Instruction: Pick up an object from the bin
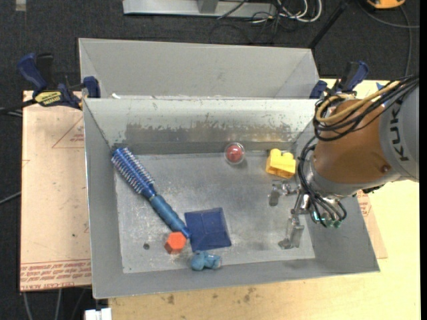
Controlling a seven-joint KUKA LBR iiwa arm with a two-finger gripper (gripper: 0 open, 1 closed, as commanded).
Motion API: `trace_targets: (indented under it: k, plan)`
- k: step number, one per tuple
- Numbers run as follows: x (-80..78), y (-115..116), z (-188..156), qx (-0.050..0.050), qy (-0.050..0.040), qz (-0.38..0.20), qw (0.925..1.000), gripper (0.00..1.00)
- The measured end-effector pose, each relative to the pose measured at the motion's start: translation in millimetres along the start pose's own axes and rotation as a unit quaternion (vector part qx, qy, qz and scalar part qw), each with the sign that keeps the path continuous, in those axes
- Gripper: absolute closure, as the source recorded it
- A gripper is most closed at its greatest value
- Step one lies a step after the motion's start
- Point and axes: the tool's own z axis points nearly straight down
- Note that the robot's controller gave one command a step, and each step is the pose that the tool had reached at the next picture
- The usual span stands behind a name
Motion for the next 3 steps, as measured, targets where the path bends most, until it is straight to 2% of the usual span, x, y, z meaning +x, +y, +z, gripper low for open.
trace_targets:
  k: [1, 2, 3]
  plan:
    - [4.2, -33, 68, 0.001, -0.0026, -0.101, 0.9949, 0.00]
    - [-117.5, -80, 33, 0.003, -0.0096, -0.137, 0.9906, 0.00]
    - [-151.5, -77, 24, 0.000, -0.0073, 0.002, 1.0000, 0.00]
